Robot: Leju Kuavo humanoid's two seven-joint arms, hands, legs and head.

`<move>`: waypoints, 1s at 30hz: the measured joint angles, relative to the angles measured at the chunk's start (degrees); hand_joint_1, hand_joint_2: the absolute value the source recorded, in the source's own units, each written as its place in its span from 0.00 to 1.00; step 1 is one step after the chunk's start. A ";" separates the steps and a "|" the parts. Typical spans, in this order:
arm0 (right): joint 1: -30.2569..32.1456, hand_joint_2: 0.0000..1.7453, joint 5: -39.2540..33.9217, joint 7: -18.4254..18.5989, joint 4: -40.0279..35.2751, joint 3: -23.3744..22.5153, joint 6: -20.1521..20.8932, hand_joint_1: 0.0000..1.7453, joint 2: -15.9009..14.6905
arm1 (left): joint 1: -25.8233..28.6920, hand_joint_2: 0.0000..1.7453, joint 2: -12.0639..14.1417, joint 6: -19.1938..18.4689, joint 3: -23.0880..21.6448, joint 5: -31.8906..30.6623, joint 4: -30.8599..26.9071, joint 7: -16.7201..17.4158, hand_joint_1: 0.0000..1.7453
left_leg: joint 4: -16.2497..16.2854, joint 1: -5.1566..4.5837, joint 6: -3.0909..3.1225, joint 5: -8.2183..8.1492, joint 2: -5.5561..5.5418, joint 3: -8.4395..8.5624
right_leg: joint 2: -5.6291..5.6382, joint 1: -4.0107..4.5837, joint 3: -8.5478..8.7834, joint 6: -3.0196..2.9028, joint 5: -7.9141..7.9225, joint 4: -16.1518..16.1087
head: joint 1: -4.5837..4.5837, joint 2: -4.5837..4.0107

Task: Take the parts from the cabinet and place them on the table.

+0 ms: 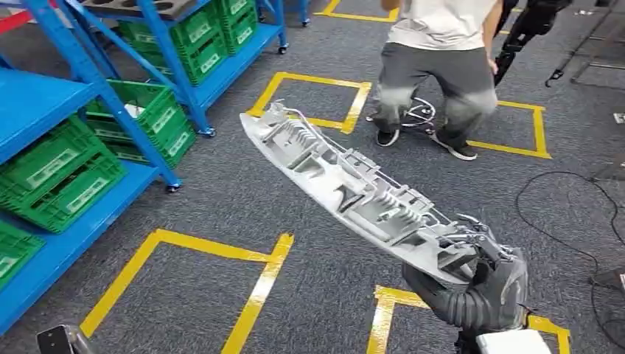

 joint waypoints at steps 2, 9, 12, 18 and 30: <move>0.17 1.00 0.00 0.04 -0.02 0.00 -0.02 1.00 0.00 | -0.21 0.00 -0.04 -0.07 -0.02 0.02 0.00 0.00 0.00 | 0.32 0.41 -0.80 -0.81 -0.04 0.01 | 1.26 -0.41 0.11 -1.02 0.54 -0.56 | 0.07 0.00; 0.12 1.00 0.00 0.74 -0.07 -0.04 -0.07 1.00 0.00 | 0.36 0.00 0.24 -0.18 -0.02 0.37 0.00 0.00 0.00 | 15.33 0.50 -0.53 -5.93 -6.67 -6.62 | 6.66 -0.01 0.00 -1.97 0.74 -0.27 | -0.48 0.00; 0.12 1.00 -0.11 0.87 -0.09 -0.02 -0.07 1.00 0.00 | 0.33 0.00 0.46 -0.50 -0.02 0.42 0.00 0.00 0.00 | 2.77 0.71 0.28 0.17 -11.61 -1.22 | 8.98 -0.19 -0.15 -1.74 0.68 0.17 | -0.39 0.00; 0.55 1.00 -0.18 0.94 -0.17 -0.02 -0.11 1.00 0.00 | 0.05 0.00 0.33 -0.70 -0.07 0.46 0.00 -0.02 0.00 | 0.11 0.91 1.07 0.57 -8.71 -0.70 | 9.01 -0.25 -2.88 0.29 0.42 1.48 | -0.25 0.00; 0.14 1.00 -1.11 1.07 -0.17 0.35 -0.07 1.00 0.00 | 0.24 0.00 0.42 -0.79 -0.02 0.59 0.00 0.00 0.00 | 0.41 -0.08 -0.21 -0.37 -0.21 0.02 | -0.92 0.03 -0.94 -0.08 0.47 0.58 | 0.15 0.00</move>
